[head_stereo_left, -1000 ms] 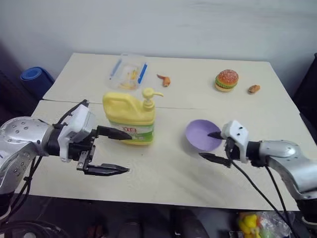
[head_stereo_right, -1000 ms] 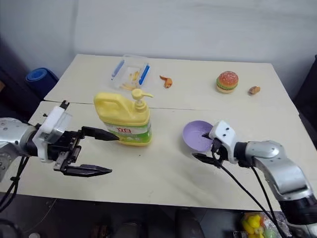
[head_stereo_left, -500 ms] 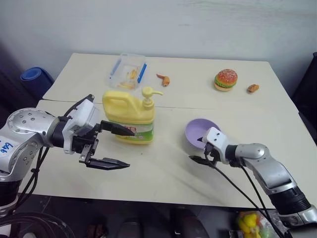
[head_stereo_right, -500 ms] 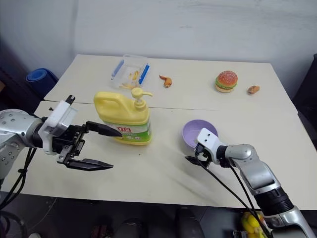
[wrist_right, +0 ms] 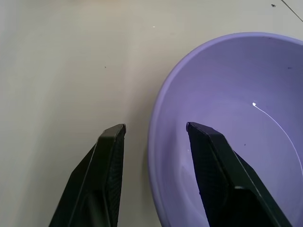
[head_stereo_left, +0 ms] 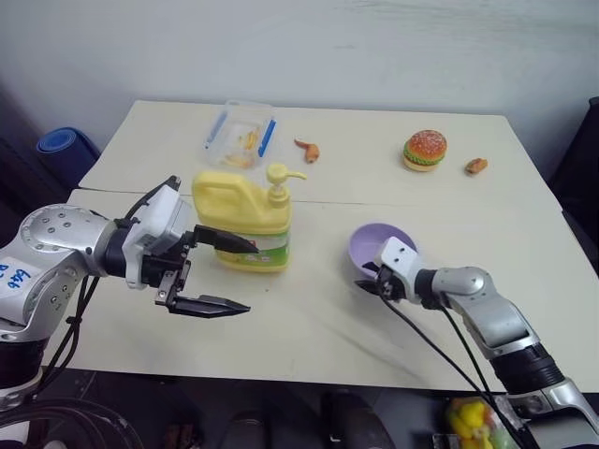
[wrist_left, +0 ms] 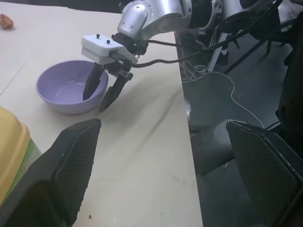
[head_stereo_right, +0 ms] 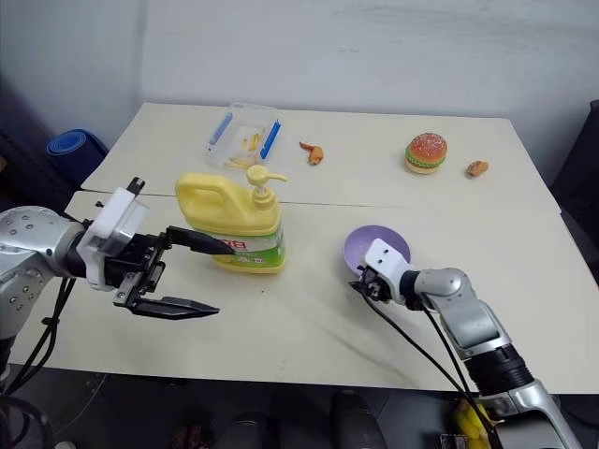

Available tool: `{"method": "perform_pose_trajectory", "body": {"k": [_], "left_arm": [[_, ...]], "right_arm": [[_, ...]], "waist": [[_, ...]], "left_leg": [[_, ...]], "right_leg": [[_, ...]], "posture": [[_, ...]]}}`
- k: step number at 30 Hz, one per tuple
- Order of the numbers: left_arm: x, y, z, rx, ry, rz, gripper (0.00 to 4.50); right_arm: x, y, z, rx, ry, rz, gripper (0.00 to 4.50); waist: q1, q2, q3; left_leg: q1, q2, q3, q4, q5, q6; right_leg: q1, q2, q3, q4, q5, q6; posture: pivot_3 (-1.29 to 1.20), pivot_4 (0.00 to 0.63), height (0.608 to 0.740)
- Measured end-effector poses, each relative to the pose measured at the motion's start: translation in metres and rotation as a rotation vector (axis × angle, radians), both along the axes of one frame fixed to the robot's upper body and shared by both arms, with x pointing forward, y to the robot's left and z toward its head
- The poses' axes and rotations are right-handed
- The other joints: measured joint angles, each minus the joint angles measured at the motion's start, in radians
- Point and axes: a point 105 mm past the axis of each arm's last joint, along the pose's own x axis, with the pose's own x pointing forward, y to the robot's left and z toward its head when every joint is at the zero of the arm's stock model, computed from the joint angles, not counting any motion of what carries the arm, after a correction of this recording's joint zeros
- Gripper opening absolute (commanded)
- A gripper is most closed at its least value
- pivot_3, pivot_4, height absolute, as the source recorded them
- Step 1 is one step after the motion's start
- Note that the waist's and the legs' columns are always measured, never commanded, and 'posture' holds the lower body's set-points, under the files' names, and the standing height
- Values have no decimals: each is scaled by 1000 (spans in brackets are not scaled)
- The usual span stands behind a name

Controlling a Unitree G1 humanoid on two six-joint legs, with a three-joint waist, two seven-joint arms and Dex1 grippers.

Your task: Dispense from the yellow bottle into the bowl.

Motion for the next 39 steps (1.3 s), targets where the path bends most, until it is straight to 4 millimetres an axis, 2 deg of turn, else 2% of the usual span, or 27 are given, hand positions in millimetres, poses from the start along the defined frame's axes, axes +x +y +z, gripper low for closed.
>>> {"method": "perform_pose_trajectory", "body": {"k": [1,4,6,13,17,23,26,29,32,34,36,39], "left_arm": [[0,0,0,-2,0,0,4500],[1,-1,0,-8,-1,1,4500],[1,-1,0,-10,0,0,4500],[2,-4,0,-25,0,-7,4500],[5,-6,8,-36,-29,-13,4500],[33,0,36,-70,-115,52,4500],[48,6,62,-114,-164,89,4500],[55,8,85,-133,-232,78,3954],[71,9,104,-155,-278,68,3092],[78,10,108,-153,-284,67,2646],[87,5,108,-149,-286,49,1997],[90,2,101,-137,-274,23,1090]], "right_arm": [[0,1,0,2,-1,0,1559],[0,1,0,2,-2,-1,469],[2,0,4,2,-20,-6,16],[3,-1,6,8,-12,-15,16],[2,-4,8,-2,-11,-12,16],[-7,-8,30,-48,-42,49,16],[-12,-4,46,-74,-71,103,16],[-17,9,72,-75,-120,182,0],[-20,31,113,-53,-193,276,0],[-19,38,127,-43,-211,304,0],[-17,51,145,-26,-247,346,0],[-14,56,146,-39,-241,368,0]], "waist": [[0,0,0],[0,0,0],[0,0,0],[0,0,0],[1,0,0],[2,0,0],[2,0,0],[-3,1,1],[0,1,1],[1,1,1],[0,1,1],[-1,1,1]], "left_leg": [[0,0,0,0,0,0],[0,0,0,0,0,0],[0,0,0,1,0,0],[0,0,0,1,0,0],[-1,0,-1,2,0,0],[-4,-1,-2,4,0,1],[-5,-1,-3,4,0,1],[-5,-1,-3,4,0,1],[-5,-1,-4,4,0,0],[-6,-1,-5,5,0,0],[-6,-1,-5,6,0,0],[-8,-1,-6,5,0,0]], "right_leg": [[0,0,0,0,0,0],[0,0,0,0,0,0],[0,0,0,0,0,0],[0,0,0,1,0,0],[0,0,0,1,0,0],[-2,0,-2,0,1,1],[-2,0,-4,0,1,1],[-2,1,-4,1,1,2],[-2,1,-6,1,1,2],[-2,0,-7,0,1,2],[-2,0,-11,1,1,2],[-2,-1,-10,1,1,2]], "posture": [[0,150,740],[0,150,740],[0,150,740],[0,150,740],[0,150,740],[0,150,740],[0,150,740],[0,150,740],[0,150,740],[0,150,740],[0,150,740],[0,150,740]]}}
